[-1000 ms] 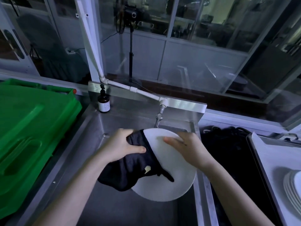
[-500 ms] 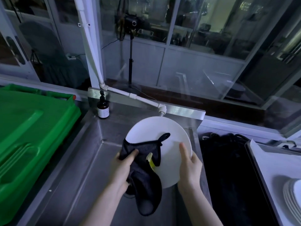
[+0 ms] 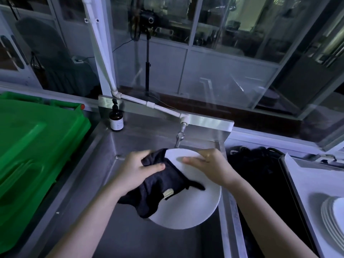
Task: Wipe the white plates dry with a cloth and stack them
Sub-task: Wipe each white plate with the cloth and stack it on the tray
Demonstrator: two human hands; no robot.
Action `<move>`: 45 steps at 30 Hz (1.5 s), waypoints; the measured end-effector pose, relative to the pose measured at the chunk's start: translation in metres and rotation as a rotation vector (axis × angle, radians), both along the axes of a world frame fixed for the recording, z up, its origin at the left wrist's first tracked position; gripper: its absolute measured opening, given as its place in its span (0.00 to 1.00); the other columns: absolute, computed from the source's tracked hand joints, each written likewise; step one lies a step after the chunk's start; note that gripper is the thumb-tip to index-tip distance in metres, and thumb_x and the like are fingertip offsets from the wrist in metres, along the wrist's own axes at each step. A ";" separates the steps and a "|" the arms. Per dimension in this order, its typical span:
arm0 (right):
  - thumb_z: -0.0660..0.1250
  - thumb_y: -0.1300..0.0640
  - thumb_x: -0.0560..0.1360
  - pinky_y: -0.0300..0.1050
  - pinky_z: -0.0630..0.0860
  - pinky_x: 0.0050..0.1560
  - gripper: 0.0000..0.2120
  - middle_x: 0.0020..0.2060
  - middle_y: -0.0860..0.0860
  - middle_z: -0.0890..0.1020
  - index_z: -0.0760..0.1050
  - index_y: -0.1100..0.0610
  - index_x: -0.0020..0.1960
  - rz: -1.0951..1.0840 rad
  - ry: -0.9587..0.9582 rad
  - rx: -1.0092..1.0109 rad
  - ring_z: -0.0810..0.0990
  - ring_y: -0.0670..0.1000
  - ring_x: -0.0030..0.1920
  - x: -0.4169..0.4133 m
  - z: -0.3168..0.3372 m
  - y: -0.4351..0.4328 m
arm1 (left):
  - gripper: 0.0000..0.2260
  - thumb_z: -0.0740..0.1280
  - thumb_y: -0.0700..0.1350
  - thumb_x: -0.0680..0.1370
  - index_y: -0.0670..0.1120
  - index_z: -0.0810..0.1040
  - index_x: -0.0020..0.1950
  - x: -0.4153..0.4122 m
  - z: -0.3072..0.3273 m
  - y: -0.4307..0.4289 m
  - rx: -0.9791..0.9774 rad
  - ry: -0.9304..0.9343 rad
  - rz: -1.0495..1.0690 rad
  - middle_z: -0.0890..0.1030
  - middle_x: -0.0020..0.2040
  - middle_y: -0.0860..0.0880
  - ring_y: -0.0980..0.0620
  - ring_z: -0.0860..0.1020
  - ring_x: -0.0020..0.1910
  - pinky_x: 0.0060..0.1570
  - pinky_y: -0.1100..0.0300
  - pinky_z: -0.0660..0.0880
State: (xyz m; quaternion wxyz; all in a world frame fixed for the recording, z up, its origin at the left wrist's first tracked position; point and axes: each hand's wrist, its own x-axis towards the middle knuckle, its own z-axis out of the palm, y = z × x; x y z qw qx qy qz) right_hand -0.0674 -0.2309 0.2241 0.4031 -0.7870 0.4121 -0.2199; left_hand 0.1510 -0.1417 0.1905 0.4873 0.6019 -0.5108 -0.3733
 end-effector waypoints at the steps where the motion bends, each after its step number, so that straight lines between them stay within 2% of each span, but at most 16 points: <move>1: 0.75 0.47 0.73 0.41 0.66 0.33 0.20 0.27 0.44 0.72 0.74 0.59 0.31 -0.069 -0.067 0.028 0.69 0.43 0.29 -0.003 0.000 0.000 | 0.06 0.75 0.39 0.73 0.48 0.83 0.47 -0.003 -0.006 0.002 0.020 0.091 0.086 0.86 0.43 0.53 0.59 0.83 0.42 0.41 0.67 0.77; 4: 0.75 0.45 0.71 0.46 0.68 0.33 0.23 0.28 0.54 0.77 0.77 0.67 0.37 -0.333 -0.269 0.165 0.74 0.49 0.30 -0.008 -0.007 0.004 | 0.05 0.73 0.38 0.75 0.45 0.82 0.49 -0.017 -0.021 0.009 0.099 0.421 0.329 0.87 0.44 0.49 0.54 0.84 0.44 0.41 0.63 0.79; 6: 0.75 0.45 0.71 0.43 0.64 0.30 0.22 0.26 0.52 0.72 0.74 0.59 0.29 -0.435 -0.327 0.201 0.70 0.49 0.28 -0.008 -0.015 0.011 | 0.06 0.73 0.37 0.74 0.44 0.82 0.51 -0.017 -0.024 0.010 0.134 0.503 0.375 0.87 0.46 0.47 0.52 0.85 0.44 0.41 0.61 0.79; 14: 0.75 0.51 0.74 0.43 0.57 0.31 0.28 0.27 0.50 0.62 0.62 0.64 0.30 0.056 0.082 -0.106 0.60 0.45 0.29 0.007 -0.004 0.019 | 0.15 0.81 0.41 0.66 0.41 0.83 0.50 0.000 0.000 -0.003 0.114 -0.269 -0.157 0.86 0.46 0.47 0.51 0.82 0.48 0.53 0.51 0.76; 17: 0.76 0.51 0.72 0.43 0.60 0.31 0.25 0.25 0.48 0.67 0.67 0.63 0.28 -0.127 -0.035 -0.025 0.64 0.45 0.28 0.003 0.002 0.011 | 0.09 0.77 0.38 0.71 0.44 0.83 0.49 -0.005 -0.008 0.002 0.093 0.062 0.046 0.86 0.44 0.49 0.51 0.83 0.46 0.47 0.57 0.79; 21: 0.75 0.49 0.74 0.48 0.72 0.38 0.22 0.32 0.42 0.72 0.78 0.70 0.45 -0.640 -0.548 0.210 0.69 0.44 0.36 0.010 -0.016 0.018 | 0.05 0.70 0.37 0.76 0.44 0.81 0.50 -0.032 -0.025 0.005 0.073 0.631 0.478 0.86 0.44 0.47 0.48 0.84 0.44 0.40 0.59 0.80; 22: 0.74 0.48 0.74 0.47 0.73 0.38 0.20 0.50 0.52 0.67 0.79 0.67 0.45 -0.730 -0.608 0.249 0.65 0.49 0.51 0.014 -0.025 0.025 | 0.05 0.70 0.37 0.77 0.44 0.81 0.51 -0.037 -0.026 0.005 0.076 0.707 0.522 0.87 0.45 0.46 0.49 0.85 0.43 0.38 0.59 0.80; 23: 0.73 0.47 0.74 0.46 0.74 0.37 0.16 0.34 0.51 0.85 0.81 0.61 0.44 -0.769 -0.623 0.290 0.84 0.50 0.36 0.017 -0.034 0.031 | 0.05 0.70 0.37 0.77 0.45 0.81 0.51 -0.038 -0.027 0.004 0.085 0.750 0.539 0.87 0.45 0.46 0.48 0.85 0.43 0.37 0.59 0.80; 24: 0.72 0.46 0.75 0.45 0.76 0.36 0.13 0.33 0.50 0.85 0.83 0.56 0.41 -0.757 -0.602 0.336 0.77 0.45 0.35 0.017 -0.038 0.035 | 0.05 0.70 0.37 0.77 0.45 0.82 0.51 -0.036 -0.029 0.003 0.096 0.758 0.540 0.87 0.45 0.46 0.47 0.85 0.42 0.36 0.59 0.80; 28: 0.73 0.44 0.73 0.57 0.80 0.52 0.12 0.47 0.53 0.87 0.84 0.51 0.51 -0.473 -0.511 0.349 0.85 0.59 0.50 -0.004 -0.026 0.020 | 0.05 0.72 0.38 0.75 0.47 0.83 0.47 -0.010 -0.030 0.003 0.105 0.618 0.465 0.87 0.44 0.46 0.45 0.85 0.45 0.41 0.56 0.80; 31: 0.75 0.44 0.70 0.47 0.81 0.51 0.21 0.48 0.51 0.87 0.79 0.48 0.60 -0.171 -0.432 0.262 0.85 0.52 0.49 -0.015 0.002 -0.005 | 0.07 0.75 0.39 0.73 0.52 0.83 0.43 0.006 -0.020 0.003 0.015 0.272 0.279 0.86 0.41 0.51 0.51 0.84 0.43 0.45 0.57 0.78; 33: 0.74 0.43 0.71 0.43 0.79 0.51 0.13 0.45 0.46 0.86 0.80 0.47 0.52 0.012 -0.050 0.066 0.84 0.45 0.46 -0.005 0.014 -0.010 | 0.10 0.77 0.41 0.71 0.56 0.82 0.41 0.009 -0.009 0.001 -0.067 -0.027 0.093 0.83 0.35 0.56 0.61 0.79 0.36 0.39 0.66 0.73; 35: 0.73 0.45 0.73 0.38 0.71 0.39 0.12 0.32 0.42 0.76 0.74 0.49 0.37 0.121 0.206 -0.078 0.73 0.41 0.33 0.009 0.014 -0.005 | 0.14 0.77 0.40 0.71 0.60 0.81 0.40 0.005 0.002 0.000 -0.116 -0.132 -0.054 0.82 0.34 0.58 0.64 0.77 0.33 0.35 0.71 0.70; 40: 0.73 0.50 0.75 0.44 0.59 0.33 0.24 0.28 0.48 0.64 0.65 0.61 0.30 0.061 0.037 -0.124 0.61 0.45 0.31 0.011 0.005 0.004 | 0.10 0.77 0.42 0.70 0.55 0.84 0.47 -0.002 -0.006 0.006 -0.082 0.029 0.023 0.86 0.43 0.53 0.57 0.84 0.44 0.47 0.61 0.78; 43: 0.72 0.51 0.76 0.44 0.67 0.34 0.17 0.29 0.49 0.76 0.78 0.65 0.37 -0.219 -0.199 0.048 0.72 0.46 0.32 0.002 -0.003 0.004 | 0.07 0.75 0.43 0.73 0.49 0.83 0.50 -0.005 -0.026 0.013 0.044 0.332 0.274 0.86 0.46 0.50 0.48 0.84 0.50 0.53 0.50 0.79; 45: 0.72 0.51 0.77 0.46 0.70 0.36 0.18 0.31 0.57 0.80 0.79 0.68 0.43 -0.340 -0.330 0.147 0.76 0.50 0.33 -0.002 -0.010 0.009 | 0.06 0.73 0.40 0.76 0.48 0.83 0.51 -0.003 -0.031 0.016 0.083 0.417 0.307 0.86 0.48 0.50 0.48 0.84 0.51 0.51 0.54 0.81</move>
